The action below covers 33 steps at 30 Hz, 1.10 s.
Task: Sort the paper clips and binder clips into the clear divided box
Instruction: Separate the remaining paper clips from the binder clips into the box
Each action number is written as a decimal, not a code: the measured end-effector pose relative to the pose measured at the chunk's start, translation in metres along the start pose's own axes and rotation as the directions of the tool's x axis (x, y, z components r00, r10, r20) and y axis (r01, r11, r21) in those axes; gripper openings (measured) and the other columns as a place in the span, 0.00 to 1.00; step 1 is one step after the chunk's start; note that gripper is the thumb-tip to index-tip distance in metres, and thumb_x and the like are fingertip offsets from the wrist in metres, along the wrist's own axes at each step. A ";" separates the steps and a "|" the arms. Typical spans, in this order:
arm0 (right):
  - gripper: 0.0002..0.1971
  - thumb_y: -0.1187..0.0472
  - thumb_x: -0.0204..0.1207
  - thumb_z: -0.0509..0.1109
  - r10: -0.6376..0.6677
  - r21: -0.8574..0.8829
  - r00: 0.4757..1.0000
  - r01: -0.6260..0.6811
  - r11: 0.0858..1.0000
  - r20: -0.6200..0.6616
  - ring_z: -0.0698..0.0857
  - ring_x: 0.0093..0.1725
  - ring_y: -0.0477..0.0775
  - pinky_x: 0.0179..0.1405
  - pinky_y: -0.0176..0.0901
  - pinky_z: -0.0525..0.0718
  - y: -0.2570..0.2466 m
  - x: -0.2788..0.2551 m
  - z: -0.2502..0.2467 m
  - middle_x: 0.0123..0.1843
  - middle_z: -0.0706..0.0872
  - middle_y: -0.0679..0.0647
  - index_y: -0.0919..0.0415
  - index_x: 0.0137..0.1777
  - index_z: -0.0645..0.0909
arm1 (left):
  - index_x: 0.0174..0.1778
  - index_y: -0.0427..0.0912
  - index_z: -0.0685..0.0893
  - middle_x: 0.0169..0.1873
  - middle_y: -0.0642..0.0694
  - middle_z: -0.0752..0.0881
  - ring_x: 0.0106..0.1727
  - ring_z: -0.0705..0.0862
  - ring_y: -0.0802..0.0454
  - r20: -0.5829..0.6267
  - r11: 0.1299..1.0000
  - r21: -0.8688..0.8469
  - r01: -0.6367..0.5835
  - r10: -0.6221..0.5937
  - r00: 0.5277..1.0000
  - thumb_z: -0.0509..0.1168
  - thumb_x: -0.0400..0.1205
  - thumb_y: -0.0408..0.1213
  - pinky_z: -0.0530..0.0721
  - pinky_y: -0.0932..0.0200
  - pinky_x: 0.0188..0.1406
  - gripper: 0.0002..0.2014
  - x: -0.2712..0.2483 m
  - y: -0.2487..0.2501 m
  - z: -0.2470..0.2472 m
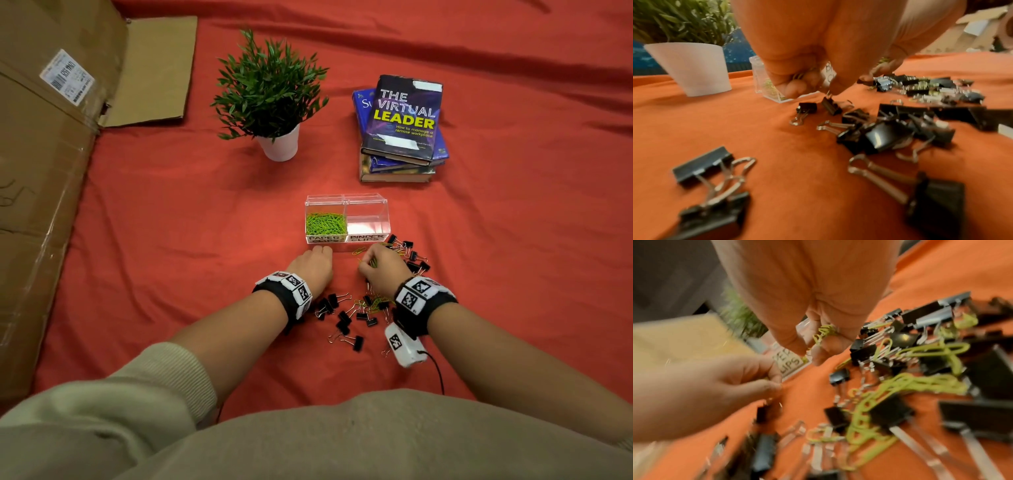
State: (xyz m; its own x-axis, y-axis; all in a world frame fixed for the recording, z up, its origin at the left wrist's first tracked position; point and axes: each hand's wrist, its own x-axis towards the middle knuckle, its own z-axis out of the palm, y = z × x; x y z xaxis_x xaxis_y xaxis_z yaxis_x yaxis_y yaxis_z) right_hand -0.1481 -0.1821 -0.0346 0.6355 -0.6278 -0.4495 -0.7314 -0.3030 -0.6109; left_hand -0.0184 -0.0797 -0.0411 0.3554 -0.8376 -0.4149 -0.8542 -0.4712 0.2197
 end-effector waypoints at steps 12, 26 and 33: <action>0.09 0.62 0.80 0.60 0.042 0.007 0.998 -0.042 0.999 -0.035 0.85 0.43 0.56 0.41 0.43 0.82 -0.012 0.016 -0.001 0.45 0.86 0.55 0.61 0.50 0.82 | 0.43 0.39 0.70 0.40 0.42 0.75 0.40 0.73 0.46 -0.294 0.892 -0.451 -0.042 -0.104 0.950 0.54 0.82 0.29 0.67 0.55 0.38 0.03 0.024 -0.008 -0.057; 0.21 0.78 0.74 0.59 -0.124 -0.573 0.983 0.179 0.800 0.135 0.73 0.67 0.65 0.64 0.56 0.78 -0.004 0.015 0.011 0.67 0.71 0.66 0.71 0.67 0.67 | 0.65 0.36 0.77 0.63 0.37 0.78 0.64 0.78 0.37 -0.089 0.985 -0.133 -0.113 0.102 0.991 0.61 0.82 0.31 0.79 0.44 0.64 0.14 0.050 -0.018 -0.053; 0.06 0.68 0.80 0.59 0.014 -0.413 0.966 0.098 0.905 0.260 0.82 0.57 0.57 0.54 0.43 0.78 -0.029 0.012 -0.001 0.55 0.81 0.58 0.62 0.52 0.76 | 0.54 0.41 0.80 0.52 0.46 0.78 0.57 0.76 0.49 -0.377 0.957 -0.211 -0.200 0.109 0.920 0.61 0.80 0.32 0.77 0.57 0.54 0.08 -0.001 -0.015 -0.036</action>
State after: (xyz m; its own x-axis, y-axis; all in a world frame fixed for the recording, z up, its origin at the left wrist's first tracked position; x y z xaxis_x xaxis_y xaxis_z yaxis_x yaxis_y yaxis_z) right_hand -0.1195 -0.1817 -0.0222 0.6677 -0.4243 -0.6117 -0.7022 -0.6319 -0.3281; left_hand 0.0075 -0.0818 -0.0126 0.3772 -0.9258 -0.0246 -0.8085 -0.3421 0.4789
